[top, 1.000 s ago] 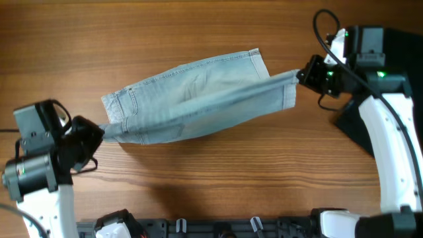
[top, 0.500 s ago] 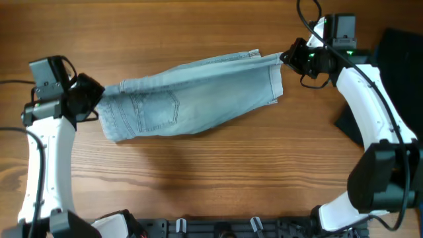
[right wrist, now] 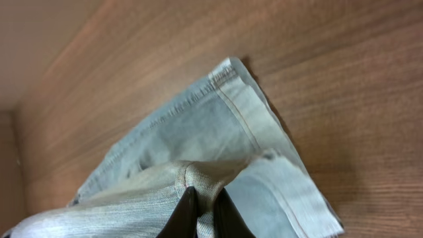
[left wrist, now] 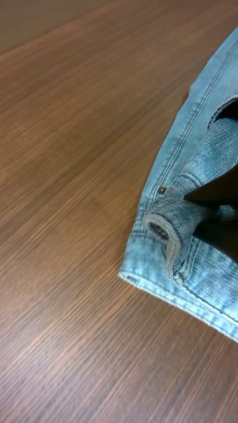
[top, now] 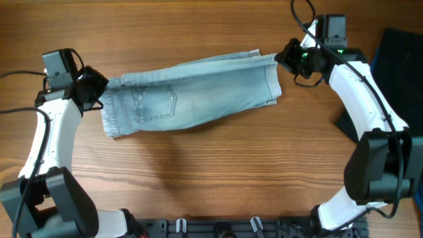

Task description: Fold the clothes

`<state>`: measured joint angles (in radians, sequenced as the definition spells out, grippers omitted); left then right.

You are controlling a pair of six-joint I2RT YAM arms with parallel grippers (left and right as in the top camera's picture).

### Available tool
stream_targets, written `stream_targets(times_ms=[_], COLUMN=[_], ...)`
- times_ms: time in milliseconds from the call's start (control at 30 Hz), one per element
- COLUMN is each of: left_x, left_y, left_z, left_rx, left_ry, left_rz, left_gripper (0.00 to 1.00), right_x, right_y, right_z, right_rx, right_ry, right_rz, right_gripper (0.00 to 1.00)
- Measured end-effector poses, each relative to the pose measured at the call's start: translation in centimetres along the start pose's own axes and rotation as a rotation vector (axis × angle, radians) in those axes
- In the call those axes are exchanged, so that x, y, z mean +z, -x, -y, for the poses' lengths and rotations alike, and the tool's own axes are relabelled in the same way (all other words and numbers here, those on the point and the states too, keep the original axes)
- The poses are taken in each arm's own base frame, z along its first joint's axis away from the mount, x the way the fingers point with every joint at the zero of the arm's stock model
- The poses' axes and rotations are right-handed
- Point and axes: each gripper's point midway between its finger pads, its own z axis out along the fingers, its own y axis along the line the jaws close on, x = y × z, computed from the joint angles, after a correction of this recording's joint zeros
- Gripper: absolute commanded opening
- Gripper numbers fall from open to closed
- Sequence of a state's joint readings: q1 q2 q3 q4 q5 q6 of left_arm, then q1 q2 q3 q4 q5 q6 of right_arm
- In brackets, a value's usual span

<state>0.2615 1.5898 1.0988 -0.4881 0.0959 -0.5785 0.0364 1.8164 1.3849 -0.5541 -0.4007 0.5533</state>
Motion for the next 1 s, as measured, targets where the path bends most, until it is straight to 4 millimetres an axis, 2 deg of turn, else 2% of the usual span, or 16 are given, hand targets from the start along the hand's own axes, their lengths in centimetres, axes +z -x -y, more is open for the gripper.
stream_targets(times_ms=[233,267,300,333,367,400,433,533,600,700,767,800,833,900,967,1000], left_x=[0.0,0.0,0.0,0.0,-0.1,-0.1,-0.2,-0.3,-0.3,-0.5,-0.7,-0.7,-0.8,-0.9,-1.2,-1.5], left_y=[0.3,0.4,0.4,0.5,0.8,1.2,1.5,1.5,0.7,-0.7,-1.7,-2.2,-2.8,-3.7,-5.1,-6.1], left_z=[-0.8,-0.8,-0.9,-0.9,-1.2,-1.6,-2.1,-2.8,-3.5,-4.5,-5.1,-5.1,-5.2,-5.2,-5.0,-5.0], left_rx=[0.001,0.001,0.001,0.001,0.003,0.007,0.004,0.002,0.002,0.0,-0.001,-0.003,-0.004,-0.011,-0.013,-0.027], left_ry=[0.043,0.045,0.048,0.052,0.069,0.086,0.103,0.138,0.168,0.208,0.229,0.231,0.229,0.22,0.203,0.198], left_rz=[0.023,0.024,0.027,0.03,0.047,0.063,0.076,0.077,0.043,-0.013,-0.057,-0.077,-0.107,-0.149,-0.217,-0.264], left_gripper=[0.07,0.12,0.23,0.48,0.7,0.79,0.85,0.88,0.89,0.84,0.73,0.58,0.46,0.31,0.26,0.26], right_x=[0.2,0.2,0.2,0.2,0.2,0.1,0.0,-0.2,-0.4,-0.8,-0.9,-0.8,-0.6,0.1,1.3,2.4], right_y=[-0.8,-0.9,-0.9,-0.8,-0.7,-0.4,0.0,0.2,-0.2,-0.5,-1.0,-1.2,-1.5,-2.2,-2.9,-3.9], right_z=[-0.1,-0.1,-0.1,0.0,0.2,0.4,0.6,1.5,2.3,3.6,4.2,4.0,3.6,2.7,1.6,0.9], right_rx=[0.004,0.005,0.005,0.004,0.007,0.01,0.0,-0.026,-0.032,-0.052,-0.065,-0.096,-0.117,-0.16,-0.212,-0.252], right_ry=[-0.003,-0.003,-0.002,-0.005,-0.012,-0.018,-0.02,-0.045,-0.068,-0.097,-0.111,-0.109,-0.105,-0.094,-0.077,-0.069], right_rz=[-0.03,-0.033,-0.033,-0.031,-0.024,-0.015,-0.001,0.001,-0.019,-0.046,-0.068,-0.075,-0.083,-0.096,-0.11,-0.134], right_gripper=[0.07,0.15,0.41,0.6,0.73,0.82,0.84,0.84,0.83,0.72,0.56,0.39,0.29,0.28,0.28,0.28])
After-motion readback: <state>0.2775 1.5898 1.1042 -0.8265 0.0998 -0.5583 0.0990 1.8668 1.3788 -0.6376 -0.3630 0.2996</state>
